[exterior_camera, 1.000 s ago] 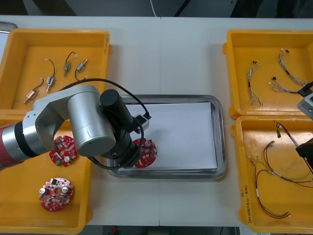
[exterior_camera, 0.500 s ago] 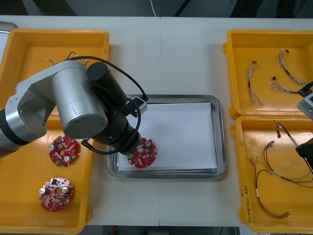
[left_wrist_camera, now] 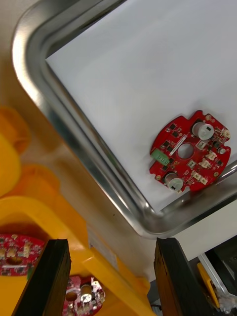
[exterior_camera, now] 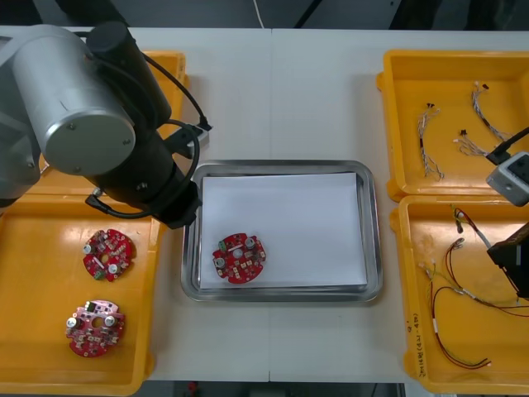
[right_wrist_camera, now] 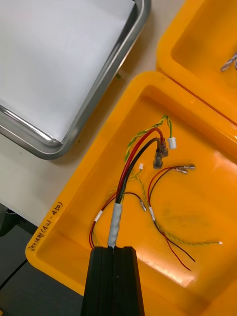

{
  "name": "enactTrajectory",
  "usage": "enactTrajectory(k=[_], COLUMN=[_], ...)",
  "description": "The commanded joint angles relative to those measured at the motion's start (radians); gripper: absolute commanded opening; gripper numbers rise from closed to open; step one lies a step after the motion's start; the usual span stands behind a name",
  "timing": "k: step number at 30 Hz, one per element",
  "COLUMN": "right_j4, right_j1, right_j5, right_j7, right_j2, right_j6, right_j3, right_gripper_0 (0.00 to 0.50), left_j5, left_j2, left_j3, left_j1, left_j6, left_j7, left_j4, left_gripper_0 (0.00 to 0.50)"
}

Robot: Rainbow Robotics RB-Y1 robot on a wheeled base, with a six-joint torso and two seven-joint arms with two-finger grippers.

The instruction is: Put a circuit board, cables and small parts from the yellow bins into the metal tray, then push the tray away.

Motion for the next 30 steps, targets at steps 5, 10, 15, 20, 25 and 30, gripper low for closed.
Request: enactTrajectory(k=[5, 10, 15, 20, 25, 30], right_j4=[-0.013, -0.018, -0.018, -0.018, -0.012, 0.011], right_j1=[-0.164, -0.242, -0.342, -0.441, -0.527, -0.566], right_j5=[-0.033, -0.025, -0.002, 0.052, 0.136, 0.200], right_j7=[0.016, 0.016, 0.022, 0.034, 0.065, 0.094], right_j2=[-0.062, -0.062, -0.057, -0.016, 0.050, 0.093], right_j6=[0.003, 0.003, 0.003, 0.003, 0.003, 0.003], right_j3=[0.171, 0.272, 0.402, 0.545, 0.694, 0.789], right_gripper_0=[0.000, 0.000, 0.000, 0.000, 0.000, 0.000], left_j5=[0.023, 0.026, 0.052, 0.060, 0.057, 0.040], left_j2=[0.001, 0.021, 0.044, 0.052, 0.060, 0.061], left_j3=[0.160, 0.211, 0.275, 0.304, 0.313, 0.346], left_j1=[-0.039, -0.039, -0.041, -0.071, -0.124, -0.139], left_j6=[0.087, 0.087, 0.087, 0.087, 0.087, 0.087], left_j7=[0.024, -0.024, -0.125, -0.245, -0.368, -0.464], left_j4=[-0.030, -0.026, 0.045, 0.146, 0.264, 0.335], left_gripper_0=[0.500, 0.500, 0.500, 0.500, 0.500, 0.500])
